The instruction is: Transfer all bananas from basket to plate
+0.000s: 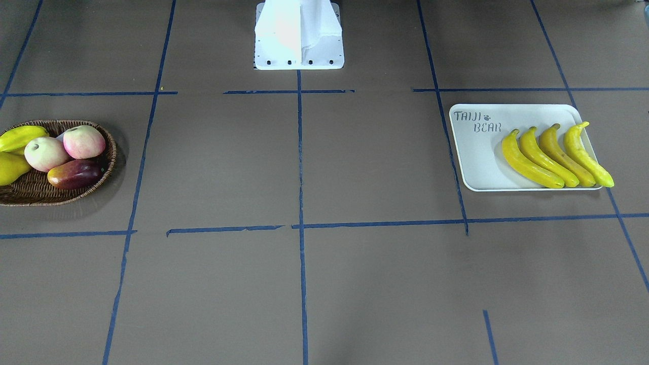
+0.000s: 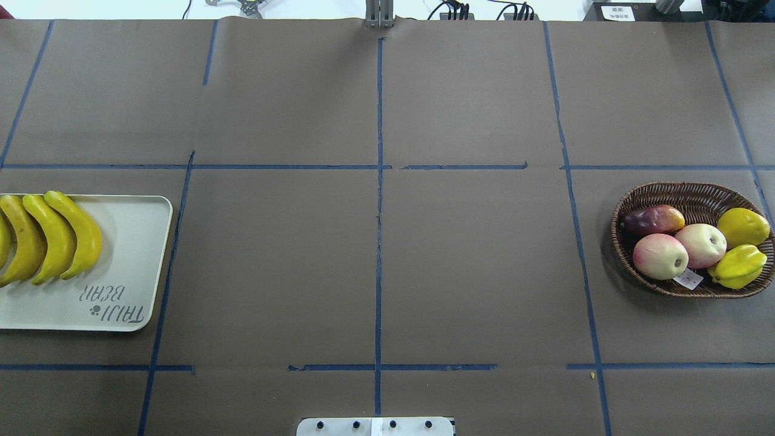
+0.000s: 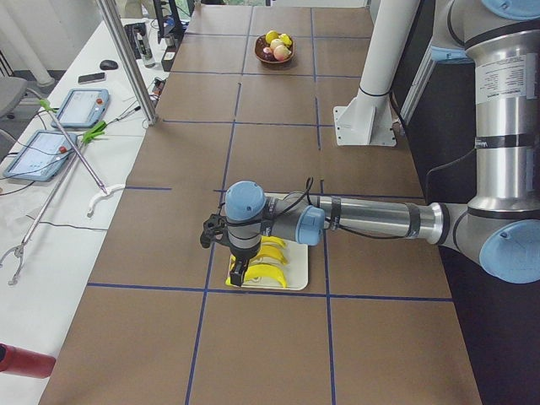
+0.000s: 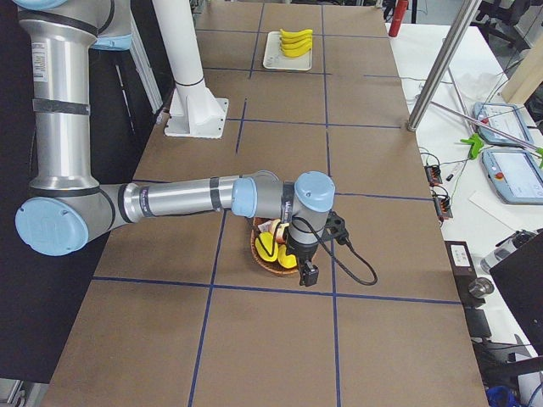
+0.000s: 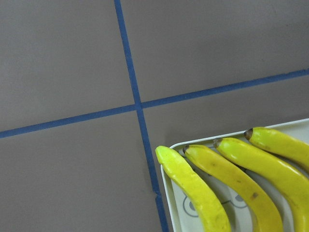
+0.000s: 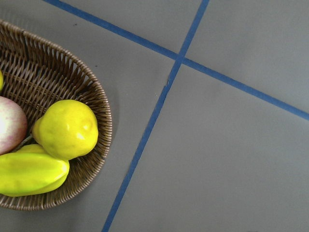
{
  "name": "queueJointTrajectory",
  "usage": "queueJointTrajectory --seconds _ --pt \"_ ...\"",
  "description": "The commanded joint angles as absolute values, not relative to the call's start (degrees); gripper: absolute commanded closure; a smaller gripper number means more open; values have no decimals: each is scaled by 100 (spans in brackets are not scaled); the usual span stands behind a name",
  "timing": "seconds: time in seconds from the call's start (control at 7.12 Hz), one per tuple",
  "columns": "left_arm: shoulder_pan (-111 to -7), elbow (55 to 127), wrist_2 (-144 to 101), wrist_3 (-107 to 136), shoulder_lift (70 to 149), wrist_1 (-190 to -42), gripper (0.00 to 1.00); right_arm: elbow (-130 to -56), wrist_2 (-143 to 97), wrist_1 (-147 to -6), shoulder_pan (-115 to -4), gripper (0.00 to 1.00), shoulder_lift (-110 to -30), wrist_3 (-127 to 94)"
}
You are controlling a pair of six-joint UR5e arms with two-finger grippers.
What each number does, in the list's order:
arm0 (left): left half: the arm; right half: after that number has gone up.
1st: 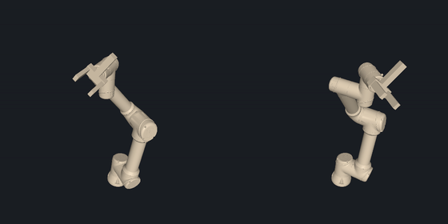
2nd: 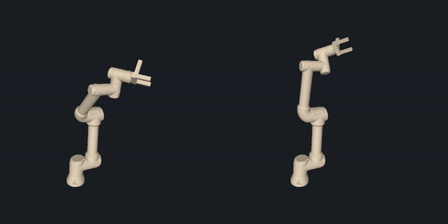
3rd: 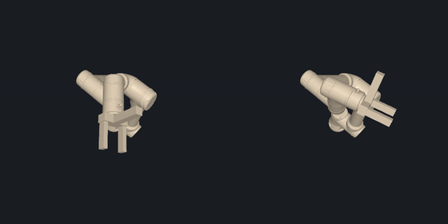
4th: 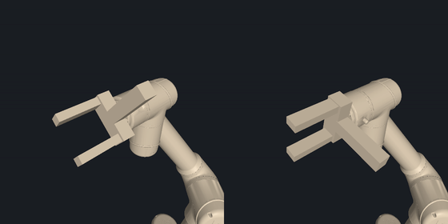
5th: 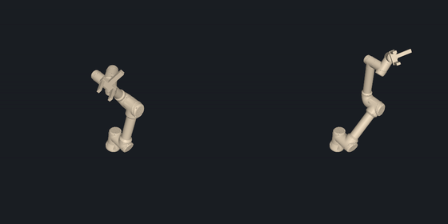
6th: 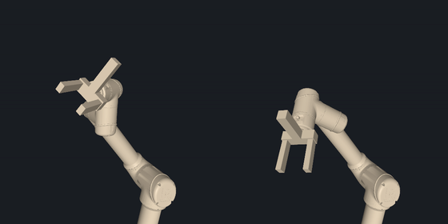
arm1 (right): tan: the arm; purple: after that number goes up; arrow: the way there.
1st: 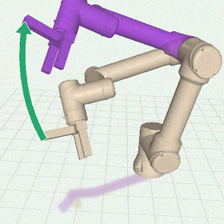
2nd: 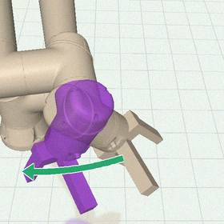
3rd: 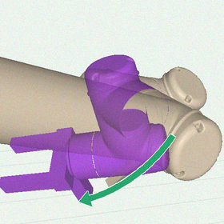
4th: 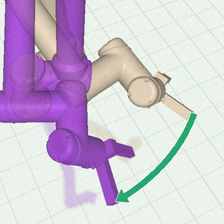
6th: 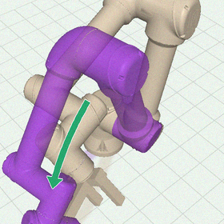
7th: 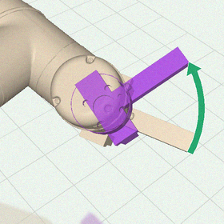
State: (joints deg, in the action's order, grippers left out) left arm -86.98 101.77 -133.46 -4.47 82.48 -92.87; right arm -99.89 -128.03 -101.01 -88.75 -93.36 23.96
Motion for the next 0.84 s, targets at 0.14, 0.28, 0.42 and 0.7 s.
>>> queueJointTrajectory --seconds 0.14,0.28,0.42,0.7 --pt "-8877 10188 -13342 -571 8156 -8631 0 -9721 -13060 -10099 -8921 1 -9439 1811" --pt "-8868 9751 -13351 -528 8243 -8640 0 -9721 -13061 -10099 -8921 1 -9474 1819" --pt "-8868 9582 -13377 -553 8340 -8657 0 -9729 -13052 -10099 -8921 1 -9475 1819" --pt "-8886 9616 -13683 -545 8219 -8990 0 -9695 -13043 -10099 -8921 1 -9483 1819"
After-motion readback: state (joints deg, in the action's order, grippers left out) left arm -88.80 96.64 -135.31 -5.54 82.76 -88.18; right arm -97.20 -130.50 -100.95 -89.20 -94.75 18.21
